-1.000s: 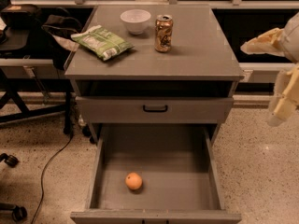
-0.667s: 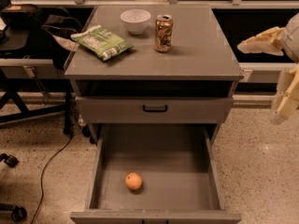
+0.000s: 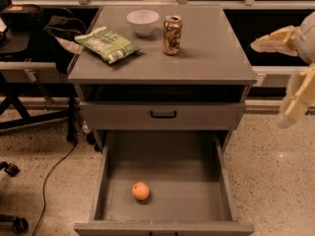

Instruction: Pick orange from middle drawer and place on counter

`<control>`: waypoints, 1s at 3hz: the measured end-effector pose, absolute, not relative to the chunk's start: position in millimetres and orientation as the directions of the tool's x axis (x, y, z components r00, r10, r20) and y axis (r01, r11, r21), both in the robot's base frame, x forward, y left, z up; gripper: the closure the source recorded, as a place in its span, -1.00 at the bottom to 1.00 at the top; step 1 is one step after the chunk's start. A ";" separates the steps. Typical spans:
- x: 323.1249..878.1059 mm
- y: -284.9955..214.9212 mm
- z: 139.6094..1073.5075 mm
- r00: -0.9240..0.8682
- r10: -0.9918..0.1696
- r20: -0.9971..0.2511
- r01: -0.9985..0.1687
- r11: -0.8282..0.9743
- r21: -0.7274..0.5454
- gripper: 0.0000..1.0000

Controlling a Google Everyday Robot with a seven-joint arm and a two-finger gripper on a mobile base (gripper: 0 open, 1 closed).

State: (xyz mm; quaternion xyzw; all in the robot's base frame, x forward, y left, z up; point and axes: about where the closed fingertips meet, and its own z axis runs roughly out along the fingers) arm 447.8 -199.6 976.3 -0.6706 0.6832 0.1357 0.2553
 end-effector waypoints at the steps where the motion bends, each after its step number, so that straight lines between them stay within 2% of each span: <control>1: 451.6 -197.9 959.5 0.019 -0.742 -0.670 -0.976 0.131 -0.174 -1.00; 3: 447.4 -191.2 945.1 0.026 -0.557 -0.830 -0.965 0.203 -0.166 -1.00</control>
Offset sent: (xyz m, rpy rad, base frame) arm 0.0009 -0.0002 -0.0286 0.4931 -0.0596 -0.0666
